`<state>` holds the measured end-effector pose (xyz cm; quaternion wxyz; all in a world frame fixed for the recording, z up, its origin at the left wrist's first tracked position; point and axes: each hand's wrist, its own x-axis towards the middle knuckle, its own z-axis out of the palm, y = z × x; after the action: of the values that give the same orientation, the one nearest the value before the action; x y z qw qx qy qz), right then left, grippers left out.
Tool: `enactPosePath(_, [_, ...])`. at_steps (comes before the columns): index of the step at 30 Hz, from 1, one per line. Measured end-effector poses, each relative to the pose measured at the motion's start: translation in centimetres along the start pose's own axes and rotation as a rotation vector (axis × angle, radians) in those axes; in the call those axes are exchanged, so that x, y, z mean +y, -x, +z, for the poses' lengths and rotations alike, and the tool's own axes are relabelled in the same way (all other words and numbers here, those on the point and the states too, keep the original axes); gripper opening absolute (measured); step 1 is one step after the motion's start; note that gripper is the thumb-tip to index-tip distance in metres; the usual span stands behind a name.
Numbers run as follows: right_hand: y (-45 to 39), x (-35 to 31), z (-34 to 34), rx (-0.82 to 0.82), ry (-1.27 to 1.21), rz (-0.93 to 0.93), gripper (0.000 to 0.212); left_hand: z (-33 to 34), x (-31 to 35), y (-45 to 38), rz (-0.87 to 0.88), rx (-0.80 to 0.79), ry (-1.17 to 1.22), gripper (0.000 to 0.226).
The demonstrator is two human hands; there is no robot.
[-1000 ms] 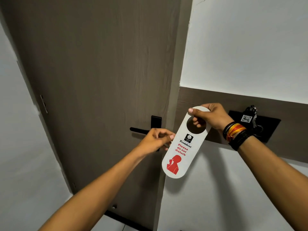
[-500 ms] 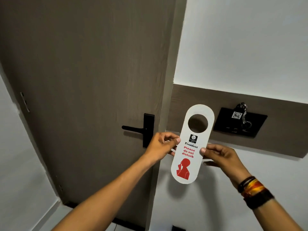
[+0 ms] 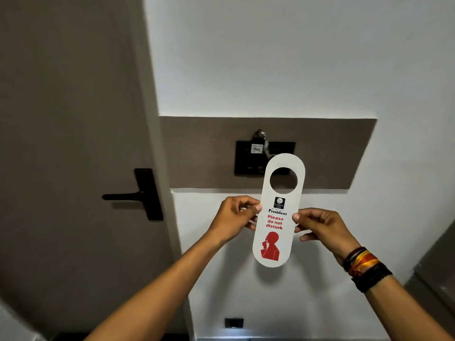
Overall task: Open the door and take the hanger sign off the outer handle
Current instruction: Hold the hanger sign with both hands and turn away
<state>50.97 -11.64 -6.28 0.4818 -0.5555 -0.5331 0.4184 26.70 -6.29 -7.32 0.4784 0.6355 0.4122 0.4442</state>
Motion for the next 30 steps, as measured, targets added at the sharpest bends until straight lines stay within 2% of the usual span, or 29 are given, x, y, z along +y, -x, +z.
enactPosePath(6, [0.7,5.3,-13.7,0.122,-0.017,0.078,0.015,14.6,-0.9,-3.5,-0.055,-0.112,-0.024,0.021])
enactPosePath(12, [3.9,13.2,-28.9,0.265,-0.011,0.193,0.008,32.3,-4.0,-6.4,-0.129,-0.278,-0.031,0.022])
enactPosePath(22, [12.8,24.2,-47.0,0.497,0.017,0.491,0.009,57.8,-10.0,-5.9,-0.33,-0.55,0.003,0.02])
enactPosePath(27, [12.3,28.9,-52.3,0.618,-0.074,0.583,0.006,66.6,-13.2,-6.5,-0.541,-0.47,0.036,0.02])
enactPosePath(30, [10.4,31.5,-53.5,0.676,-0.129,0.619,0.004,69.0,-14.9,-7.3,-0.649,-0.401,0.023,0.019])
